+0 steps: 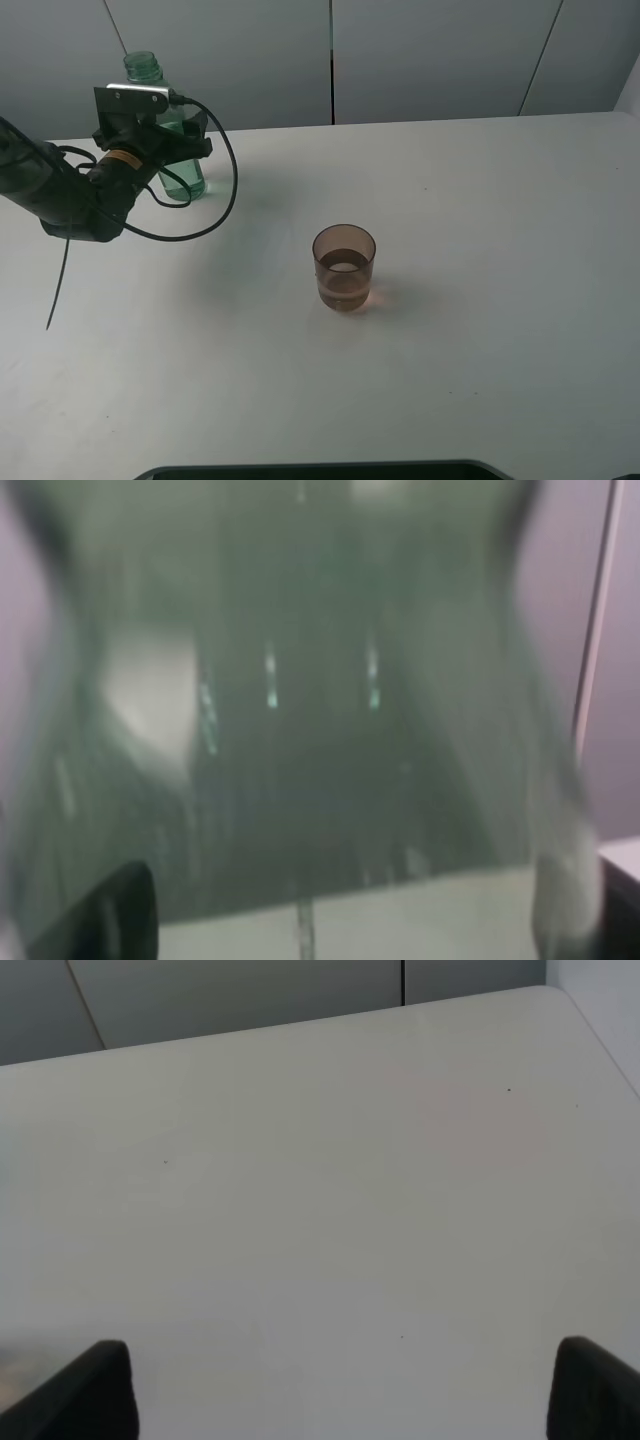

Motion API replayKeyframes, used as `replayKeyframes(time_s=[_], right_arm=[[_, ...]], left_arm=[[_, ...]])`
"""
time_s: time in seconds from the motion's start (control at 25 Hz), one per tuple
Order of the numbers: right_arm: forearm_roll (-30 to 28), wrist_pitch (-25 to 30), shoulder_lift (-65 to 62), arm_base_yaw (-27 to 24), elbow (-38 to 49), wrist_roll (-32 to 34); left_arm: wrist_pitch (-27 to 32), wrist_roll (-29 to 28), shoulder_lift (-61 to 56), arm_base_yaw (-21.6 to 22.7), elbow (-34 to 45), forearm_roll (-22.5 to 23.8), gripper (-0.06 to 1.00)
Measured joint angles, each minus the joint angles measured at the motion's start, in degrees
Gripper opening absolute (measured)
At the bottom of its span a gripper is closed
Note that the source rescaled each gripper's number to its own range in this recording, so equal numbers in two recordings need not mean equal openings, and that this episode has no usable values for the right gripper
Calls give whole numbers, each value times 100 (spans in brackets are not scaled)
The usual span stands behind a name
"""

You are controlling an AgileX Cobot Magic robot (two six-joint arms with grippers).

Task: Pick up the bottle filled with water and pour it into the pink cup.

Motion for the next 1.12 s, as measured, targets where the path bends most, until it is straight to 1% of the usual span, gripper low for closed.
replayKeyframes(time_s=[0.2,0.36,0.64,0.76,0.8,0.84,0.92,1.0,1.12], right_arm=[[0,0,0,0,0,0],[0,0,0,0,0,0],[0,0,0,0,0,0],[0,0,0,0,0,0],[0,0,0,0,0,0],[0,0,0,0,0,0],[0,0,0,0,0,0],[0,0,0,0,0,0],[0,0,0,0,0,0]], left_arm=[[228,-73,-501,0,134,-3,98],[563,-83,-968,0,161,-1,99],[1336,-83,-1889,0,164,11,99],[1787,-83,-2356,0,164,21,99],[2021,-59,-2539,0,164,8,99],[2382,-9,-2723,0,123,-82,99],[3238,141,-3041,15,-97,-406,99],[4315,337,-3333,97,-394,-775,99],[5864,435,-3610,465,-950,-1002,99]])
